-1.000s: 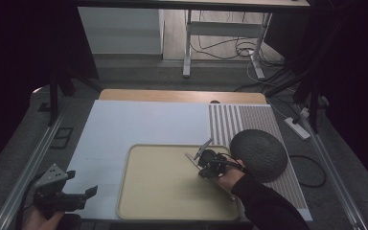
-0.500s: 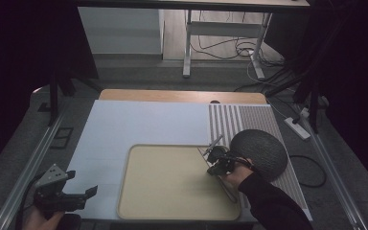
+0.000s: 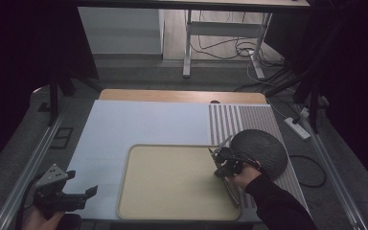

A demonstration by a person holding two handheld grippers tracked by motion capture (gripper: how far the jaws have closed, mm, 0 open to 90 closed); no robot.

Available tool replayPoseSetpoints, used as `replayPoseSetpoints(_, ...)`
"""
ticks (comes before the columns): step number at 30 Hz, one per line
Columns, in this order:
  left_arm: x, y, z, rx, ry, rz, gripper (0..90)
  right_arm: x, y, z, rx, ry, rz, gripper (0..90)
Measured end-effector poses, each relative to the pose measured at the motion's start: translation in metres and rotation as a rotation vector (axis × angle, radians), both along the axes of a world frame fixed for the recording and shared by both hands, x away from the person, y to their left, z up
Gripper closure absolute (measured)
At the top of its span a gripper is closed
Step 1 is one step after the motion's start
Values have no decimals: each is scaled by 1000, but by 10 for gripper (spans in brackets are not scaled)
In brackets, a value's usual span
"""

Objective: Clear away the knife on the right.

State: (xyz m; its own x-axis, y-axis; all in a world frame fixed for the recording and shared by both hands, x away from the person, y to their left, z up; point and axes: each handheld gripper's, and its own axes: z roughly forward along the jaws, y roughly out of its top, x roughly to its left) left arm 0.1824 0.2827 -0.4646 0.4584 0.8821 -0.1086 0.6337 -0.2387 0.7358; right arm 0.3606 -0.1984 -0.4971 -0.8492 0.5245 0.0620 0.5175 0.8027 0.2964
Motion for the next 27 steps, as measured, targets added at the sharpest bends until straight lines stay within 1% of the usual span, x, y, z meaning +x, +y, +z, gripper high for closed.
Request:
replayPoseSetpoints(4, 0, 0, 0, -1, 0, 0, 36, 0, -7, 1, -3, 13, -15, 900)
replayPoseSetpoints(8, 0, 0, 0, -1, -1, -1, 36, -1, -13, 1, 1, 18, -31, 900)
replayPoseSetpoints(11, 0, 0, 0, -1, -1, -1, 36, -2, -18, 1, -6, 17, -49, 900)
replayPoseSetpoints(15, 0, 0, 0, -2, 0, -1, 36, -2, -24, 2, 20, 33, -63, 900)
replayPoseSetpoints(17, 0, 0, 0, -1, -1, -1, 36, -3, -23, 3, 14, 18, -61, 900)
replayPoseSetpoints(22, 0, 0, 0, 0, 0, -1, 36, -3, -23, 6, 38, -4, -61, 897)
replayPoseSetpoints(27, 0, 0, 0, 1, -1, -2, 37, -4, -23, 10, 61, -32, -59, 836)
